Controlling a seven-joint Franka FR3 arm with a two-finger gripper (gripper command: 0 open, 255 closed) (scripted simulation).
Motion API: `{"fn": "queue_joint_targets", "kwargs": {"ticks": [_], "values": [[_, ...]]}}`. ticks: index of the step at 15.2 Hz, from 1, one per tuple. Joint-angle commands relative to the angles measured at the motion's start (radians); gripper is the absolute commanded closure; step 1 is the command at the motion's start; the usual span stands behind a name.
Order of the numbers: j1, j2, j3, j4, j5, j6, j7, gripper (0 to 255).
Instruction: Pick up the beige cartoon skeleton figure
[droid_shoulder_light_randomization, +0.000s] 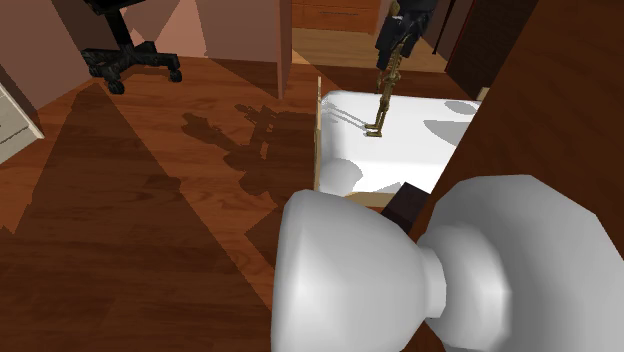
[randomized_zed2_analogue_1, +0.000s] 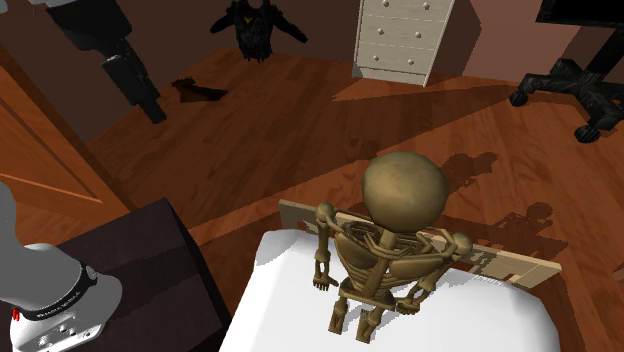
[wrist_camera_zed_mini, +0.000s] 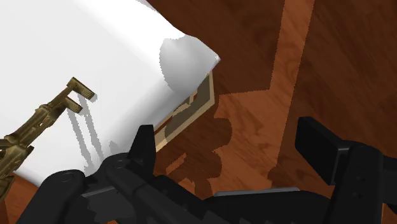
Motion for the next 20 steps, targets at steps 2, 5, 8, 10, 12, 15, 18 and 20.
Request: {"fn": "queue_joint_targets", "kwargs": {"ticks": [2,5,8,10,12,15,18,20], "values": [[-0.012,0.03,-0.013,0.02,-0.007,0.007,0.003,0],[-0.046,0.121,-0.05,0.082,-0.025,0.025,0.01,0],[-0.078,0.212,-0.089,0.151,-0.037,0.036,0.017,0],[-0.097,0.272,-0.114,0.2,-0.043,0.041,0.02,0],[-0.115,0.332,-0.141,0.251,-0.045,0.043,0.023,0],[-0.14,0.422,-0.181,0.332,-0.045,0.042,0.026,0],[-0.166,0.513,-0.222,0.419,-0.037,0.035,0.025,0],[-0.184,0.574,-0.25,0.48,-0.027,0.027,0.023,0]]}}
